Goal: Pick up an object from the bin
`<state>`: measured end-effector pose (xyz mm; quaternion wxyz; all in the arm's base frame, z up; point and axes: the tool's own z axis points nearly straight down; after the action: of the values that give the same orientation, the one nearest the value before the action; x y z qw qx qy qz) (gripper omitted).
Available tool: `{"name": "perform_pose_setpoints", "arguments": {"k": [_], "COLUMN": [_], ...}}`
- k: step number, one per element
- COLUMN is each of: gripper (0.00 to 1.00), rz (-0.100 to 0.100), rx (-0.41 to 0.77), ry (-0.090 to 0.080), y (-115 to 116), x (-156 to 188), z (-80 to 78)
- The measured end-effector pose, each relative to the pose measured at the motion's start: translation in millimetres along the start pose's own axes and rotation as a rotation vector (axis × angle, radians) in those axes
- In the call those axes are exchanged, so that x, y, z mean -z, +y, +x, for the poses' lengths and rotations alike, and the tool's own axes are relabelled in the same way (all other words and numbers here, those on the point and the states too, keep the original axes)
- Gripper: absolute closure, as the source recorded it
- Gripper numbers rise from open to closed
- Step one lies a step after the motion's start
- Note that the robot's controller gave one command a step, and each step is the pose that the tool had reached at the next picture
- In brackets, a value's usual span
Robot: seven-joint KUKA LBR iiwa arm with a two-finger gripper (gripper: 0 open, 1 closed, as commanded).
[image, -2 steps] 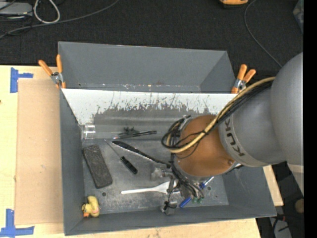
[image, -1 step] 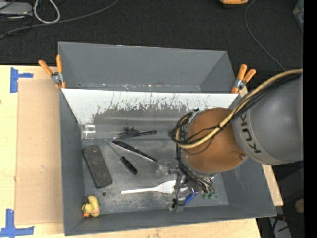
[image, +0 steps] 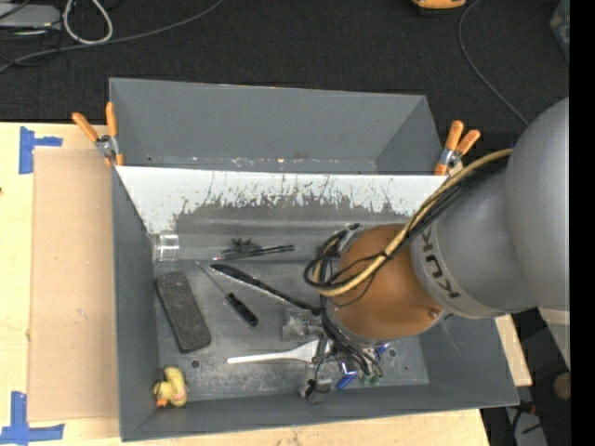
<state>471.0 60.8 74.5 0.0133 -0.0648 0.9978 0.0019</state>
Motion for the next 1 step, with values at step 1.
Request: {"name": "perform_pose_setpoints", "arguments": {"k": [1], "gripper": [0.00], "rz": [0.000], "rx": [0.387], "ry": [-0.010], "y": [10.4], "x": [-3.0], "z": [-7.8]}}
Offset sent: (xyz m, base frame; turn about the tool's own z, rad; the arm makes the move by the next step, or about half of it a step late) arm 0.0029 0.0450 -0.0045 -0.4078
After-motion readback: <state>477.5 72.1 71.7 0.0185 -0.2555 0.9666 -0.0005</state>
